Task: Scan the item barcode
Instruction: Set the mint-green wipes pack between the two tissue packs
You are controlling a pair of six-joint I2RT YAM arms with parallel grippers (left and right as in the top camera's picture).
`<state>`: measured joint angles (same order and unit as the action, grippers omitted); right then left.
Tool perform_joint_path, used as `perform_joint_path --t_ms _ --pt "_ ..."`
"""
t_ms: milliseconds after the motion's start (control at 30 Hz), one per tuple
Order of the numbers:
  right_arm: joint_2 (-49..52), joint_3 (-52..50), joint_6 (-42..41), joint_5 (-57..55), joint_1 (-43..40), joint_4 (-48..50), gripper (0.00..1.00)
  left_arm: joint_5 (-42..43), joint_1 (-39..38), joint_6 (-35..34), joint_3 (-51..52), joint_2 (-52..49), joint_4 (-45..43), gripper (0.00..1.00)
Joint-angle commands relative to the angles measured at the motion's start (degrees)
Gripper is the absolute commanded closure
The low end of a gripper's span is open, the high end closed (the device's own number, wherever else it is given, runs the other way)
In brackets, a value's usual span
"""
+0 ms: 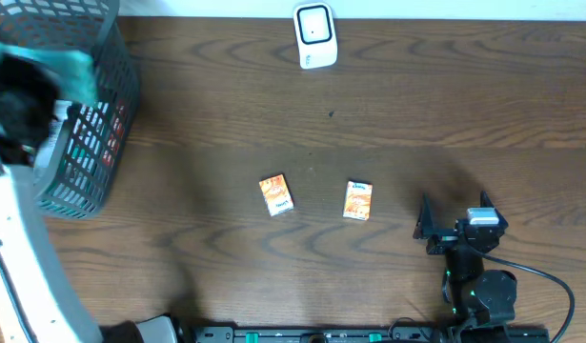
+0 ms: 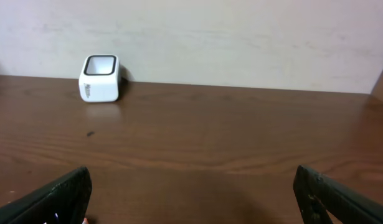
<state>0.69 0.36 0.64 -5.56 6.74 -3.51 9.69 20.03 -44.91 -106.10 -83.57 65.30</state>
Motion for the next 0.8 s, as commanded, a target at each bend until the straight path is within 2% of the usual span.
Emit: perform_joint_path --t_ms 0,100,300,600,767 --pt "-0.3 0.0 0.3 0.1 -0.3 -0.2 0.01 5.1 -8.7 9.7 -0.3 -0.9 5.7 0.93" --pt "-0.3 0.0 0.3 0.1 -0.3 -0.2 0.01 5.1 -17.6 13.6 1.8 -2.6 8.1 0.93" --pt "-0.3 0.0 0.3 0.1 -0.3 -0.2 0.01 5.0 -34.2 19.8 9.3 -8.7 6.5 0.93" --pt "-0.3 0.0 0.3 0.1 -0.3 -0.2 0.01 4.6 -48.8 27.3 13.9 -23.8 -0.6 0.93" --pt "-0.3 0.0 0.3 0.1 -0.3 -0.2 0.01 4.2 -52.9 27.3 13.9 -30.8 -5.7 0.93"
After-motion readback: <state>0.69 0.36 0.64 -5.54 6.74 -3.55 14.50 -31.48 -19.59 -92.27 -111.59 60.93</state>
